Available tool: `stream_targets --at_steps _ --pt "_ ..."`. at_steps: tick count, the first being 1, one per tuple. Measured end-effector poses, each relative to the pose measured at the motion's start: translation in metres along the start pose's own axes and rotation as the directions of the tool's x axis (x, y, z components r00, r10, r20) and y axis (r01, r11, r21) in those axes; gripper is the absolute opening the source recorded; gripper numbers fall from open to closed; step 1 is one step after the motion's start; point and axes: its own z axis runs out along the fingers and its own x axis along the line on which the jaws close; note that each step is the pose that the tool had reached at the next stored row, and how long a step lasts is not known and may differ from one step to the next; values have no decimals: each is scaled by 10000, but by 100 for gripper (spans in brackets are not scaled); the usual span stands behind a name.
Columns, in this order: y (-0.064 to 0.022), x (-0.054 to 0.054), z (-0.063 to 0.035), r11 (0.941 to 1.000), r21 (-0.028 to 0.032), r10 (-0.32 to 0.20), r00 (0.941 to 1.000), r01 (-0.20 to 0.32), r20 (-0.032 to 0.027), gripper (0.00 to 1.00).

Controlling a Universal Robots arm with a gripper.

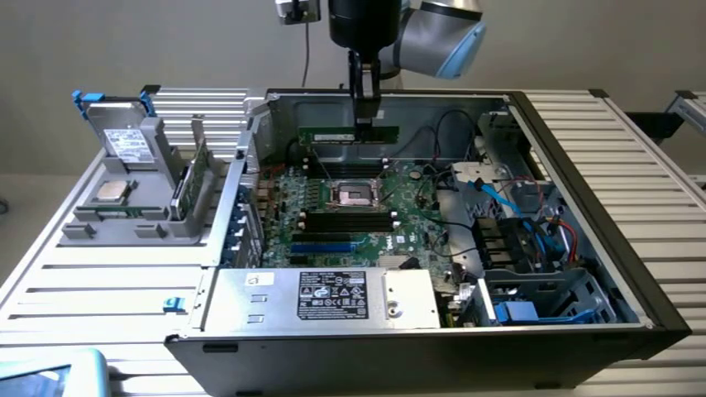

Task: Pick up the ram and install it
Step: 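Insert the ram into the slot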

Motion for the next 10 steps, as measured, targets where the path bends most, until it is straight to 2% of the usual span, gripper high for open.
stream_targets --at_steps 10 --pt "2 -2 46 10000 30 -1 10000 1 -20 14"
